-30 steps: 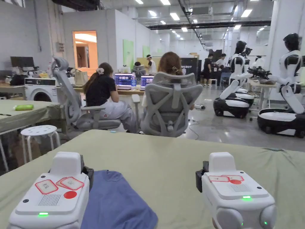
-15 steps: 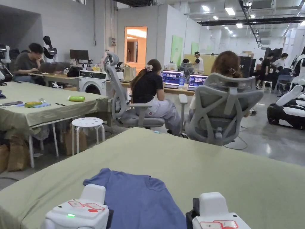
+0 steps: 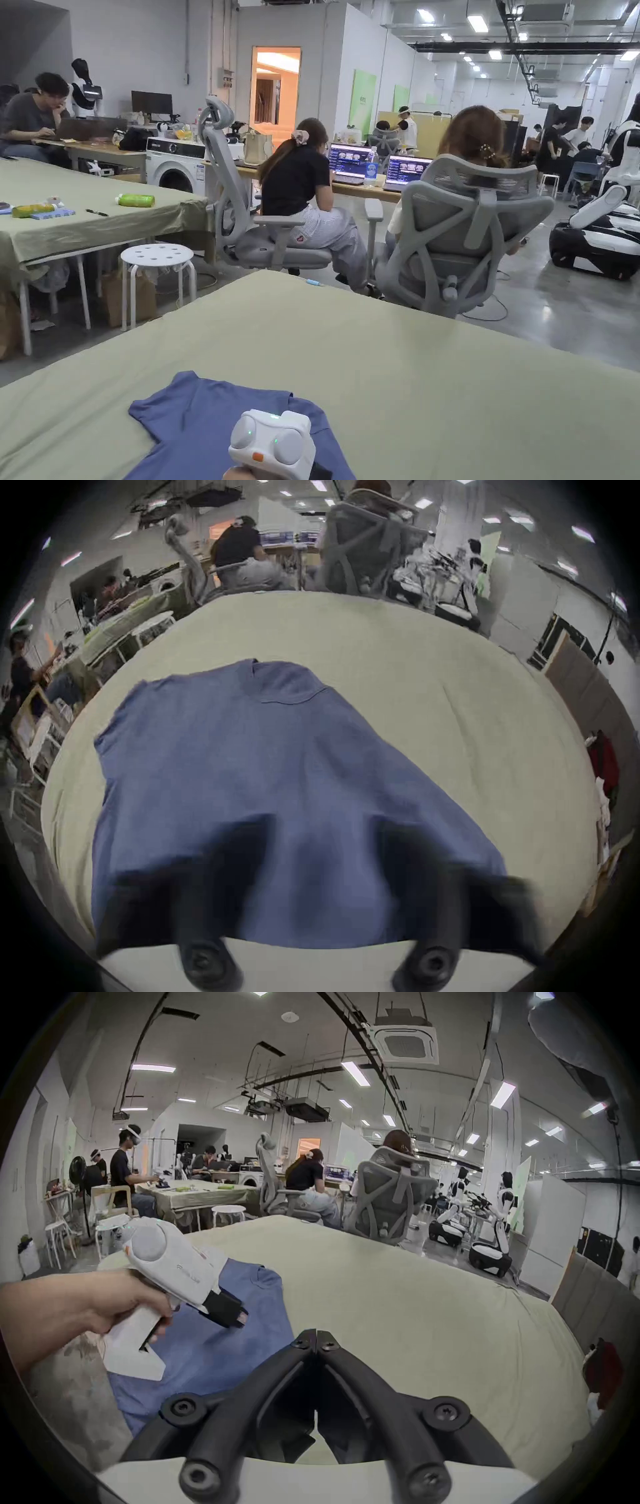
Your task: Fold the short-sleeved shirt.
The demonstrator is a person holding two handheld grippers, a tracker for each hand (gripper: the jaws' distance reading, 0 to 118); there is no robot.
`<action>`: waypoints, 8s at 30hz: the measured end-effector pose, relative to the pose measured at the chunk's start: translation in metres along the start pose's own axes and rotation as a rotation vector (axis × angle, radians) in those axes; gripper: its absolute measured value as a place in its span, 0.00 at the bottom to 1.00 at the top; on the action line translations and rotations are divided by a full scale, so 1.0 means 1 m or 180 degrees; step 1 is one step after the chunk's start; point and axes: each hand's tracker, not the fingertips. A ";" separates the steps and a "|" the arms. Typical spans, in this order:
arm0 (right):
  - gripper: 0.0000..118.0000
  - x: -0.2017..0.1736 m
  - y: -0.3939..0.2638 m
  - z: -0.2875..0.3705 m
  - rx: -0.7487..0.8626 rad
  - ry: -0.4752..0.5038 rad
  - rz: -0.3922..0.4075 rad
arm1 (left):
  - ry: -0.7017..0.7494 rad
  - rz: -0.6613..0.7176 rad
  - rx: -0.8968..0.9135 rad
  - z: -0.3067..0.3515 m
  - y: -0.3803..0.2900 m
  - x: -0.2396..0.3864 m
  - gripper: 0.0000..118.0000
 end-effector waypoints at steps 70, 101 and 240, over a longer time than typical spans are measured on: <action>0.00 0.249 -0.094 0.156 0.0139 -0.1342 -0.0800 | -0.0447 -0.0717 0.2291 0.214 -0.133 0.232 0.00; 0.00 0.352 -0.144 0.137 -0.0324 -0.1570 -0.0850 | -0.0245 -0.0570 -0.0287 -0.085 0.056 0.234 0.01; 0.00 0.184 -0.097 0.148 0.0171 -0.0805 -0.0526 | -0.0354 0.0171 -0.0281 0.061 -0.129 0.060 0.66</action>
